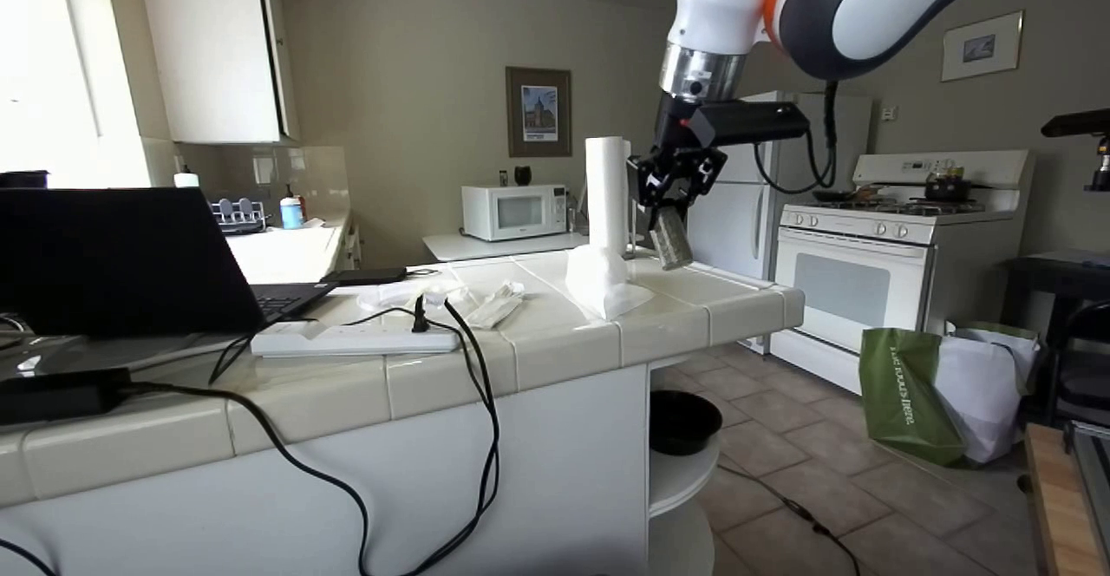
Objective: Put the spice the bottle on the lower shelf
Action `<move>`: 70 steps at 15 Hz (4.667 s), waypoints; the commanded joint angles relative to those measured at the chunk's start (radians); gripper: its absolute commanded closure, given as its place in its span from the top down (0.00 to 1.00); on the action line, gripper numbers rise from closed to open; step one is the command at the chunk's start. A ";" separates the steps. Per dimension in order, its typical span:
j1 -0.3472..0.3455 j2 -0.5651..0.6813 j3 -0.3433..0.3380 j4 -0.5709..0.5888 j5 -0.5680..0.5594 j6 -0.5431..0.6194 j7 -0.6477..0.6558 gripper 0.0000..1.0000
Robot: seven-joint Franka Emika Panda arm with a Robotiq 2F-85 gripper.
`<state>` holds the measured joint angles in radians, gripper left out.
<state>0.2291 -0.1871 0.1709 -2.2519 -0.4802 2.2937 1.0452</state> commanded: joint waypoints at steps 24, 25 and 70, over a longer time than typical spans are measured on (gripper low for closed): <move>-0.068 0.163 0.212 -0.417 -0.445 -0.012 1.012 0.24; -0.060 0.198 0.203 -0.412 -0.481 -0.021 1.056 0.24; 0.078 0.952 0.022 0.143 -1.195 -0.203 1.714 0.24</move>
<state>0.3149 0.7284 0.1884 -2.1223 -1.5999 2.1034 2.7103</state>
